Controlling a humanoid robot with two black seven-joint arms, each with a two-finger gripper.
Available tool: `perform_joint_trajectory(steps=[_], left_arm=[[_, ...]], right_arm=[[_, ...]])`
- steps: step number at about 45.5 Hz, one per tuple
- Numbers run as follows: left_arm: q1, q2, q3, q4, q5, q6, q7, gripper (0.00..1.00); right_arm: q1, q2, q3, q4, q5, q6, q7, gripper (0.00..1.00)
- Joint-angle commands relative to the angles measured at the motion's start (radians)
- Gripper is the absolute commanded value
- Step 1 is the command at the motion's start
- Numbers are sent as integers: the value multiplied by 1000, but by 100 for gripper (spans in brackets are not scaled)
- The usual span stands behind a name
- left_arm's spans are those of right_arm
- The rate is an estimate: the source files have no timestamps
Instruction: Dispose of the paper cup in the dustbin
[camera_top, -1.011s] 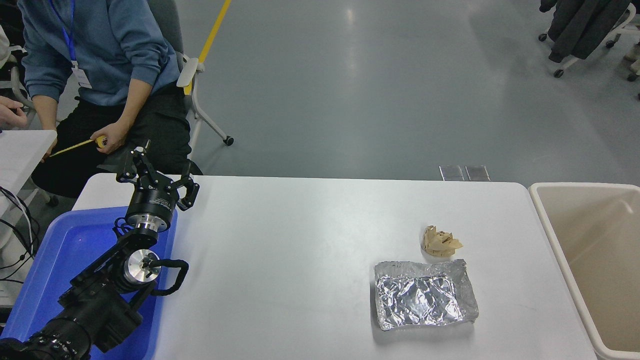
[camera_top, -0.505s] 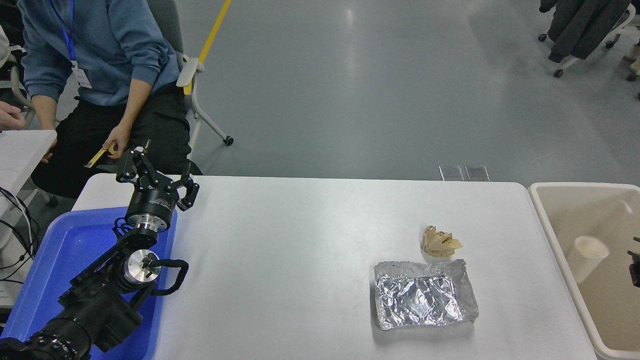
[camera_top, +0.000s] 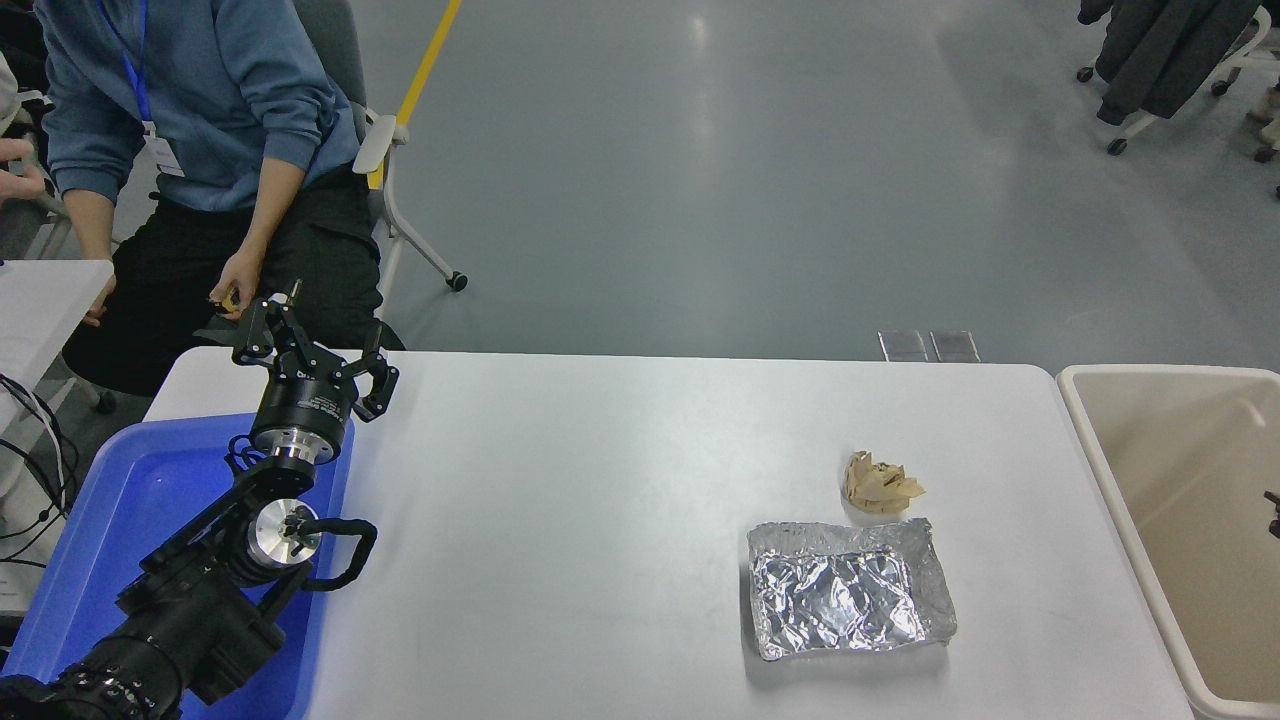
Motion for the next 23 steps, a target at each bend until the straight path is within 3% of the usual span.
perform_joint_trajectory(steps=[1, 15, 23], left_arm=[[0, 0, 0, 0, 0, 0, 0, 100], [0, 0, 0, 0, 0, 0, 0, 100], [0, 0, 0, 0, 0, 0, 0, 100]], right_arm=[[118, -65, -10, 4, -18, 93, 3, 99], [277, -113, -16, 24, -21, 273, 9, 99], [314, -133, -13, 190, -70, 320, 10, 99]])
